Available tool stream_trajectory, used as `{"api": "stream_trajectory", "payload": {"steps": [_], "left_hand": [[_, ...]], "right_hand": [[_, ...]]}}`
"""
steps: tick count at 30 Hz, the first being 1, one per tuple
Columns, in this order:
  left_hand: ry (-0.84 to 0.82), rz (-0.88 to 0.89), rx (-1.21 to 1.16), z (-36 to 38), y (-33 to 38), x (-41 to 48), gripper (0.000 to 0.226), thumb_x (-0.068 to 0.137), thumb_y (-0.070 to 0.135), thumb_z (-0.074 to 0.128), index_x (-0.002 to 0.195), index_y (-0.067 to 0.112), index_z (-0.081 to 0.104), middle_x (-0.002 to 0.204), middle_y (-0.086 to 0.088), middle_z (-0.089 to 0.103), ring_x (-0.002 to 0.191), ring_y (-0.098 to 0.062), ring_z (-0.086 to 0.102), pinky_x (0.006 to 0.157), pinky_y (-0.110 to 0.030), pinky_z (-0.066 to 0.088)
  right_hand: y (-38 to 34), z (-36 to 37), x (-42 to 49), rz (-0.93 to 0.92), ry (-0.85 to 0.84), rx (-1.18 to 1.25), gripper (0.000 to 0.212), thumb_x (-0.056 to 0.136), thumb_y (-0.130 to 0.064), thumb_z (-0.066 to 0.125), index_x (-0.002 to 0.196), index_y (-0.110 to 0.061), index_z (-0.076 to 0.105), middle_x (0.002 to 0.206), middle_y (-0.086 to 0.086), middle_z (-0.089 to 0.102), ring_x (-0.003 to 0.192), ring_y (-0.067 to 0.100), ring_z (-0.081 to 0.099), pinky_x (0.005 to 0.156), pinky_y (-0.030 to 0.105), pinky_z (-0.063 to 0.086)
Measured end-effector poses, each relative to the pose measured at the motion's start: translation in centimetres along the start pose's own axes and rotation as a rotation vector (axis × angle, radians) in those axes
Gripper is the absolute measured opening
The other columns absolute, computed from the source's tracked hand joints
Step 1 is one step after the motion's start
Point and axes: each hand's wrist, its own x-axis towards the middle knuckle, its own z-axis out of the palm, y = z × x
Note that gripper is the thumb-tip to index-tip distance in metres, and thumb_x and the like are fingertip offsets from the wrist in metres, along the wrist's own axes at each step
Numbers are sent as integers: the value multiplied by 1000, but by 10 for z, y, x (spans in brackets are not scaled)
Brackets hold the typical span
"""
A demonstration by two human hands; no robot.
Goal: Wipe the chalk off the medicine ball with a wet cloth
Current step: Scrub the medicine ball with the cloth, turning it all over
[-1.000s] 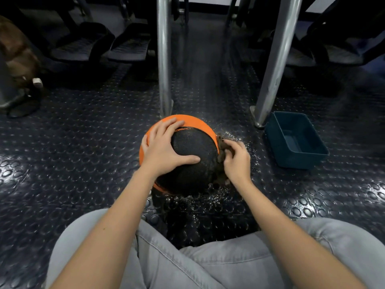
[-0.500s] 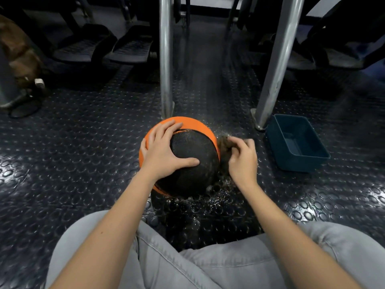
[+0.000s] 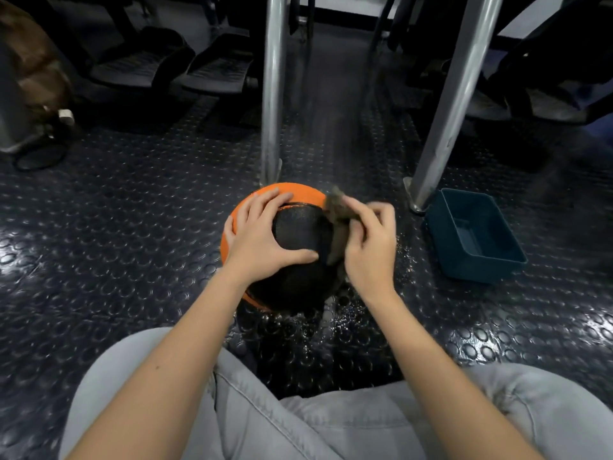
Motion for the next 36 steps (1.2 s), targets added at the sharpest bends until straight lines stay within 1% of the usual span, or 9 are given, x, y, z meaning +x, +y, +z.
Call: {"api": "stream_trajectory", "payload": {"steps": [3, 7, 9, 16, 21, 27, 29, 33, 36], "left_hand": [[2, 20, 12, 2, 3, 0, 101, 50, 69, 73, 140, 44, 33, 149, 22, 22, 139, -4, 9, 115, -50, 5], [-18, 34, 15, 3, 3, 0, 104, 49, 72, 70, 141, 43, 30, 150, 21, 20, 141, -7, 7, 115, -49, 1], [-14, 40, 19, 4, 3, 0, 105, 48, 74, 65, 142, 43, 29, 150, 21, 19, 141, -7, 6, 115, -48, 1], [-14, 25, 34, 4, 4, 2, 104, 50, 74, 68, 142, 43, 29, 150, 21, 19, 140, -5, 6, 115, -49, 2], [-31, 39, 26, 3, -1, 3, 110, 42, 79, 58, 142, 45, 27, 150, 23, 17, 140, -6, 6, 115, -49, 2], [-59, -9, -71, -6, -7, 9, 108, 41, 77, 55, 141, 44, 30, 150, 22, 19, 140, -5, 6, 115, -50, 2], [-68, -16, -98, -7, -5, 9, 100, 50, 69, 62, 142, 44, 30, 150, 21, 19, 141, -5, 5, 115, -51, 1], [-60, -25, -94, -5, -4, 10, 88, 69, 56, 75, 143, 41, 29, 152, 19, 17, 142, -9, 3, 115, -51, -1], [-26, -44, -105, -5, -7, 13, 88, 69, 57, 75, 142, 41, 30, 151, 19, 18, 142, -10, 4, 115, -50, 0]], "right_hand": [[3, 11, -12, -255, -95, -44, 37, 88, 1, 42, 110, -11, 68, 101, 12, 53, 93, 21, 47, 86, 21, 37], [62, -2, -12, 298, -154, -198, 39, 88, 7, 44, 115, -12, 65, 111, 10, 55, 107, 31, 51, 81, 21, 35], [59, -8, -2, 363, -60, -197, 38, 87, 7, 44, 114, -10, 65, 109, 11, 54, 107, 32, 52, 83, 23, 36], [7, 9, -1, -363, -126, -153, 41, 85, 1, 40, 112, -14, 66, 106, 10, 60, 87, 21, 45, 79, 27, 37], [67, -7, -5, 270, -81, -223, 39, 89, 7, 46, 119, -10, 62, 109, 10, 58, 105, 33, 52, 76, 15, 27], [-3, 10, -16, -214, 5, 1, 37, 87, 1, 41, 117, -8, 60, 106, 5, 51, 96, 21, 48, 91, 25, 37], [23, 18, -40, -162, -50, -121, 36, 88, -1, 39, 116, -12, 59, 108, 8, 53, 95, 25, 48, 87, 23, 34], [59, 3, -27, 357, -55, -144, 35, 90, 6, 45, 116, -9, 62, 108, 6, 52, 106, 30, 52, 80, 15, 30], [22, -4, -12, 125, 98, -19, 34, 88, 6, 45, 115, -6, 62, 105, 2, 47, 102, 21, 51, 91, 20, 37]]}}
